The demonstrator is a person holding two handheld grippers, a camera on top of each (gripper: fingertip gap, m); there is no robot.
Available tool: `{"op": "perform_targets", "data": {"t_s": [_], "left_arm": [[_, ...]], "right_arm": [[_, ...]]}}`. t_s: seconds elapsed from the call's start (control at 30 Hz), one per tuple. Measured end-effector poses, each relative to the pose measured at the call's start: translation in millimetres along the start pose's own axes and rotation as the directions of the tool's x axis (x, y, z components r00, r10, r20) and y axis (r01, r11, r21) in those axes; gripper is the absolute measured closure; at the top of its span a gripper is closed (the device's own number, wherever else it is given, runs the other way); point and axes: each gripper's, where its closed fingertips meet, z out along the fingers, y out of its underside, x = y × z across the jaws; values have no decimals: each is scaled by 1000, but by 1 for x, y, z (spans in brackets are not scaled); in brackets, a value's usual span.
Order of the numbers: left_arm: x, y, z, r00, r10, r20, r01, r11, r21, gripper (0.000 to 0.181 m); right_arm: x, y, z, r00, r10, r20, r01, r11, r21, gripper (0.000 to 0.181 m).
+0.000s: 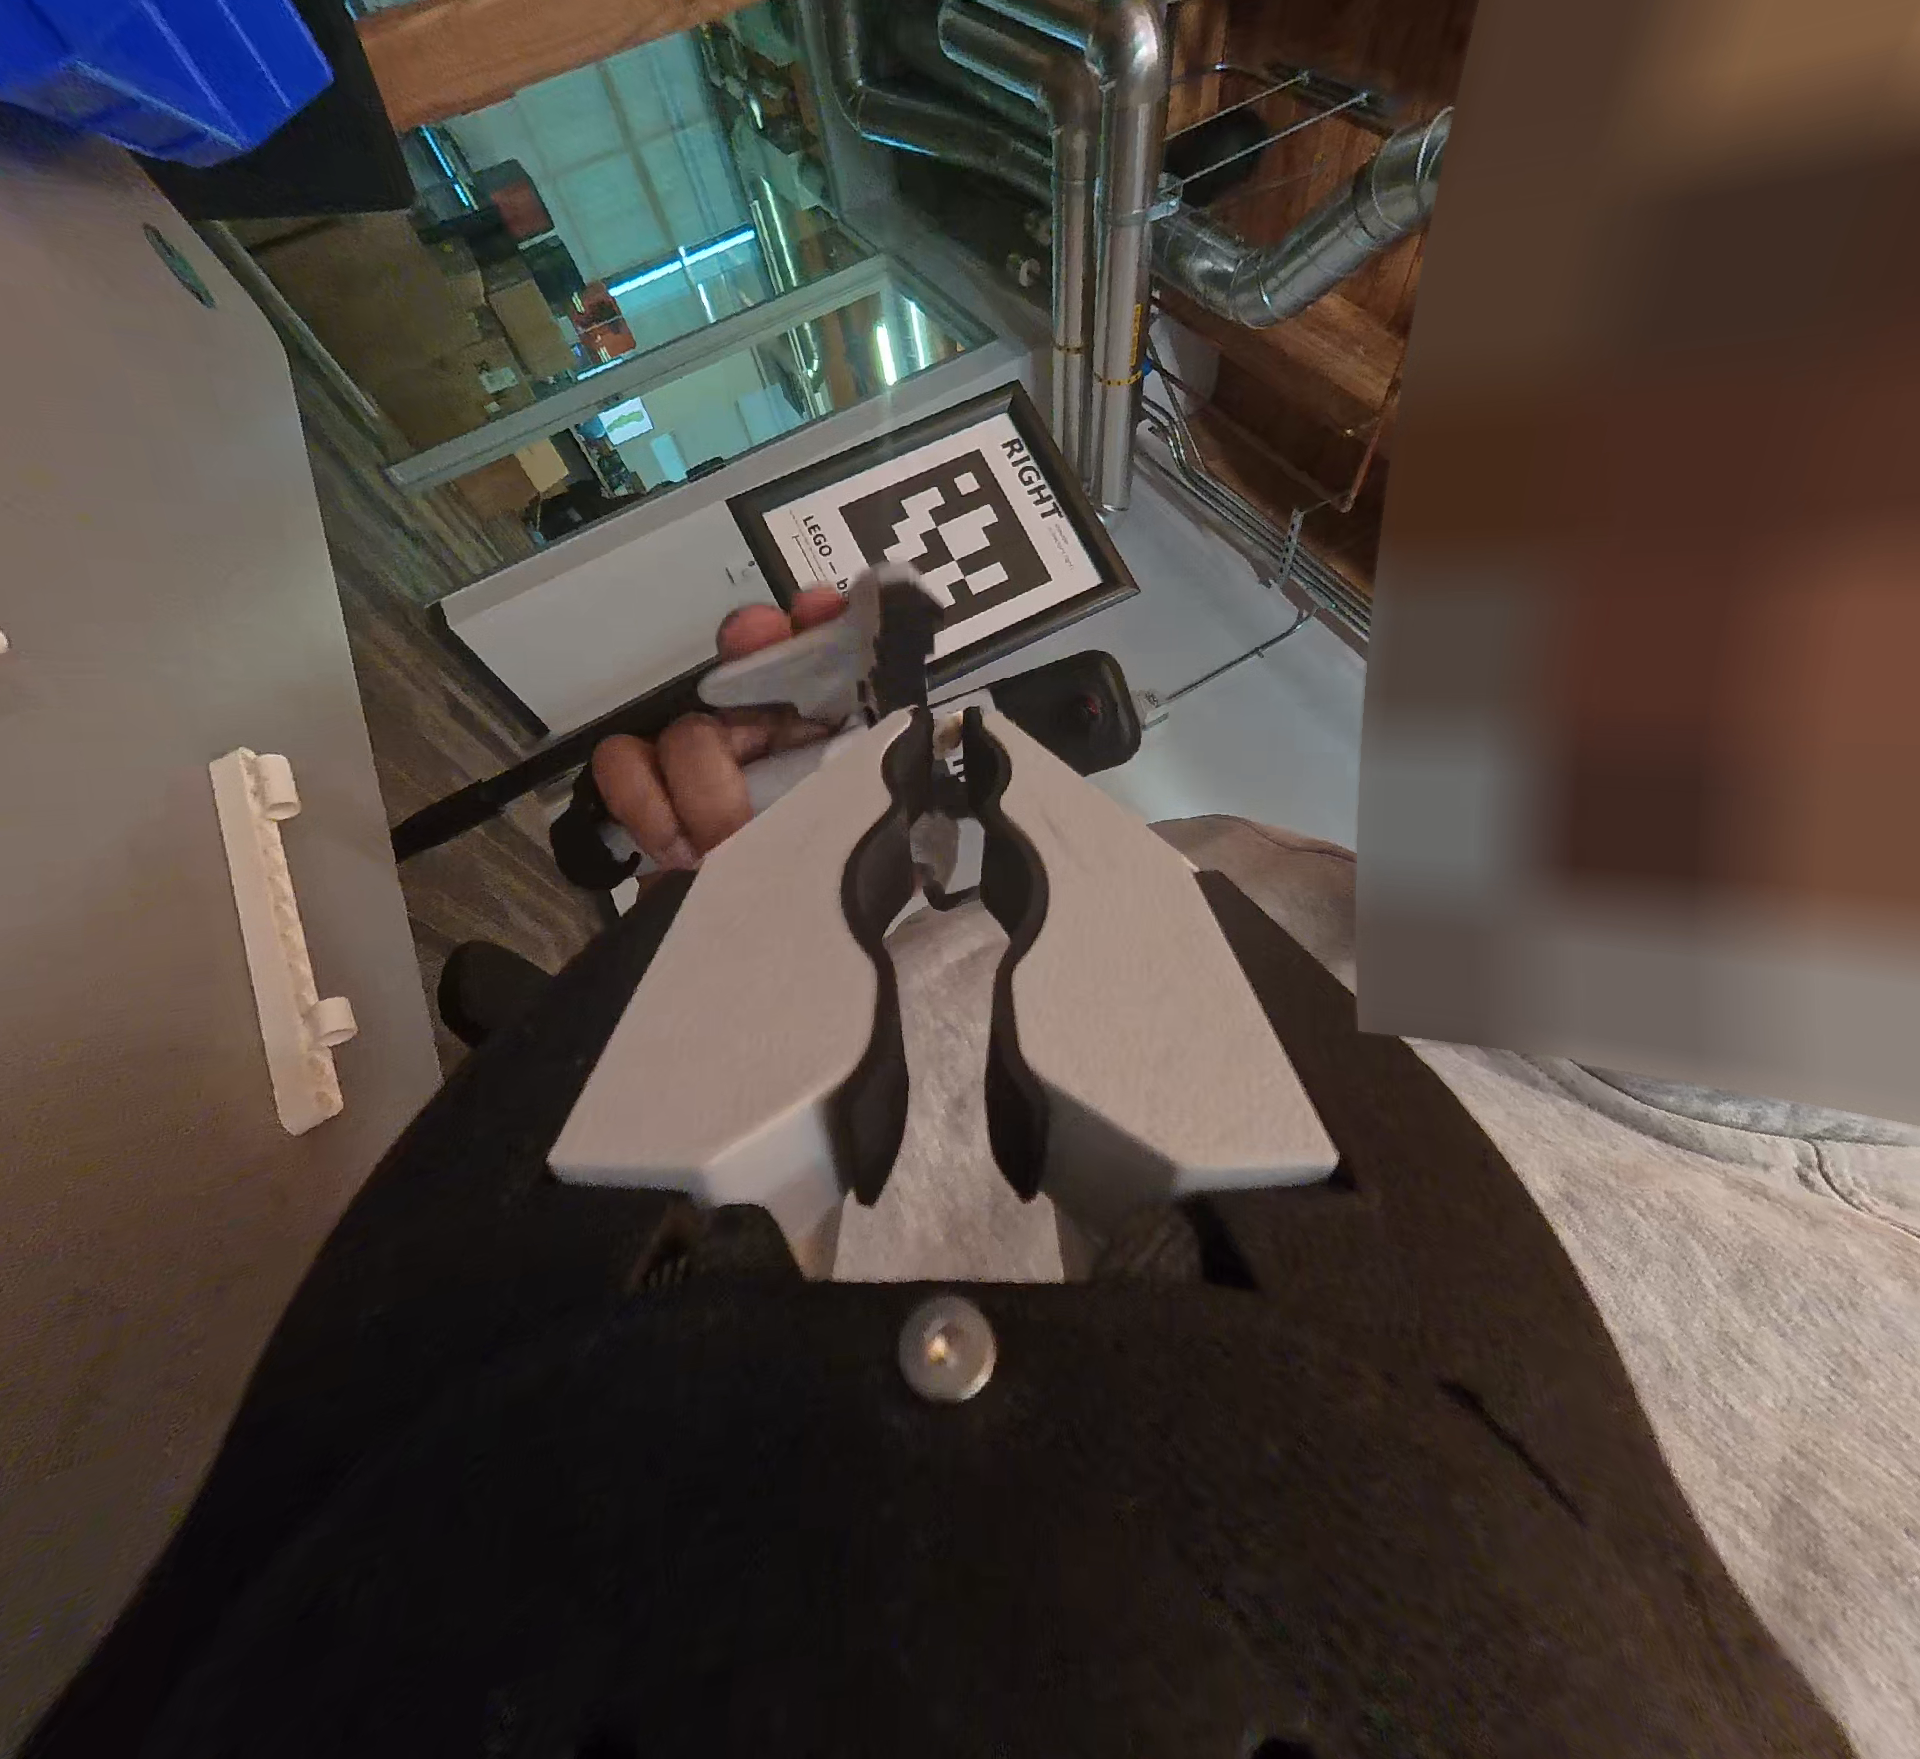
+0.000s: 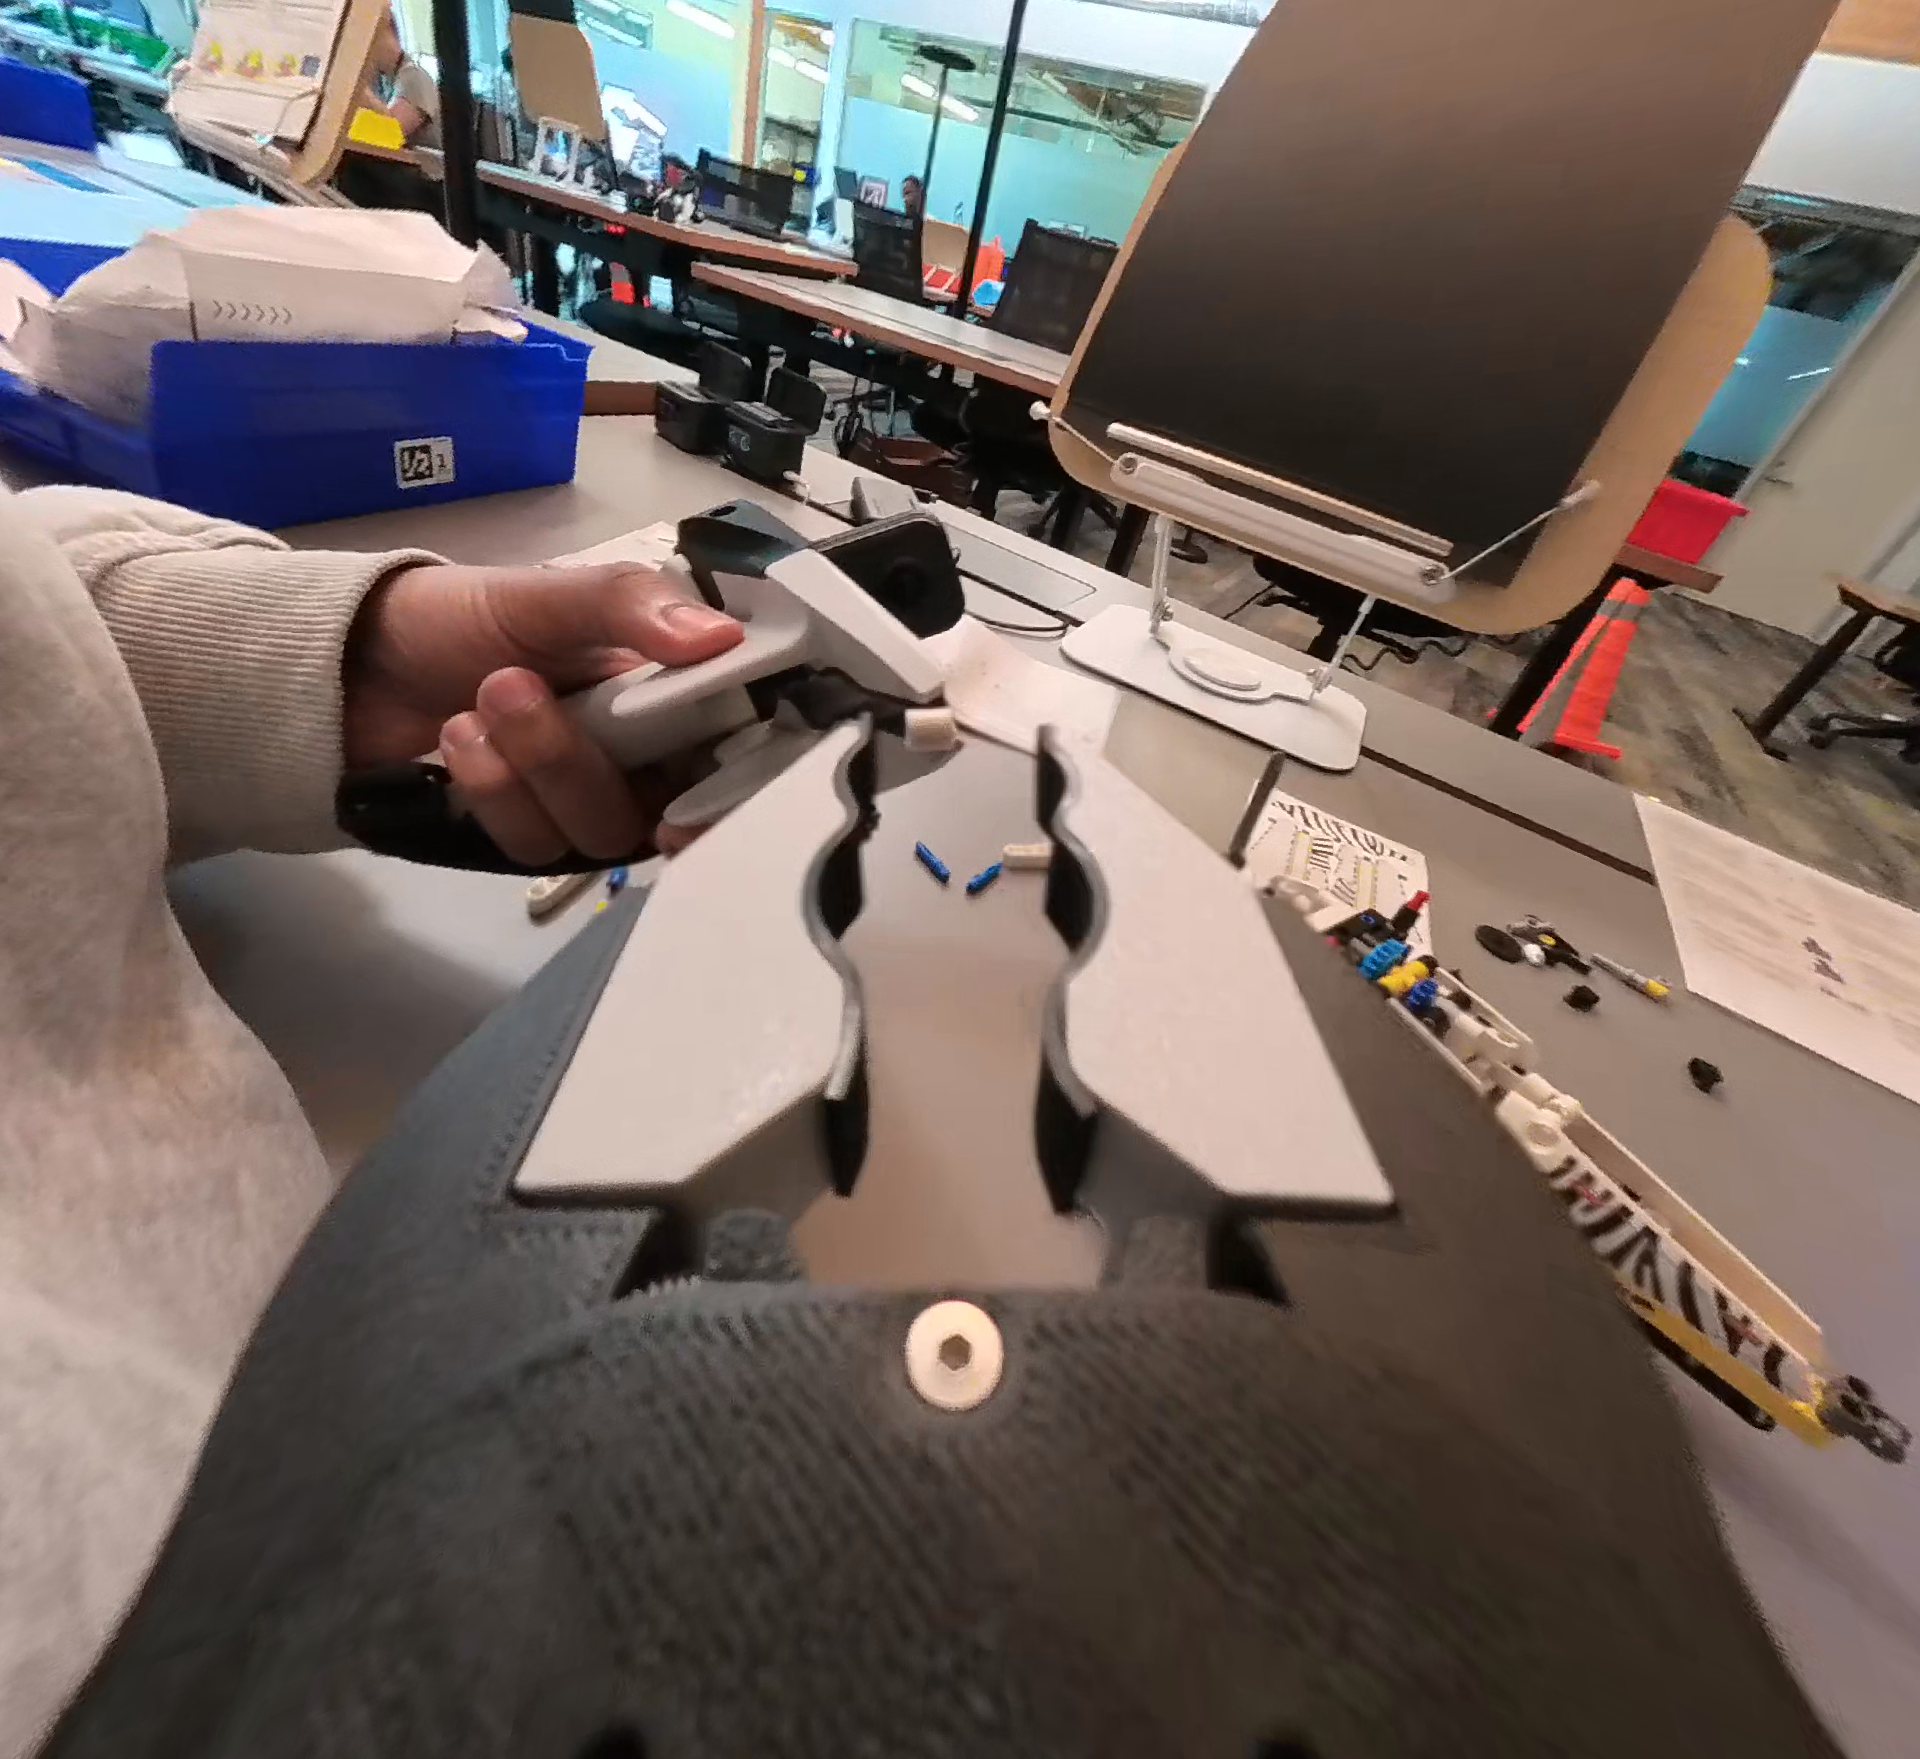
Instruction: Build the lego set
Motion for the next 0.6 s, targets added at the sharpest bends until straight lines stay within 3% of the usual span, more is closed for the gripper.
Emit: {"op": "perform_targets", "data": {"t_s": [0.1,0.23,0.3,0.33,0.37,0.5,0.6], "left_arm": [[-1,-1,-2,1000,2,2,-2,1000,4,177],[-2,-5,-5,999,36,20,-36,999,6,177],[-1,-8,-8,994,92,57,-93,996,0,178],[-2,-8,-9,986,140,93,-139,990,-13,179],[-3,-8,-11,970,197,141,-195,980,-23,179],[-11,-7,-21,872,377,312,-375,924,-69,181],[-10,-10,-25,825,447,346,-464,885,-37,181]], "right_arm": [[8,-10,-3,998,10,-70,-3,995,100,111],[14,-16,-4,994,-32,-105,43,994,103,115],[24,-21,-6,992,-24,-122,37,993,108,136],[33,-19,-7,991,-21,-133,31,997,77,166],[43,-14,-9,988,-21,-151,25,999,22,181],[87,-7,-30,915,-163,-368,126,984,-125,181],[96,-10,-42,850,-231,-474,174,971,-161,181]]}}
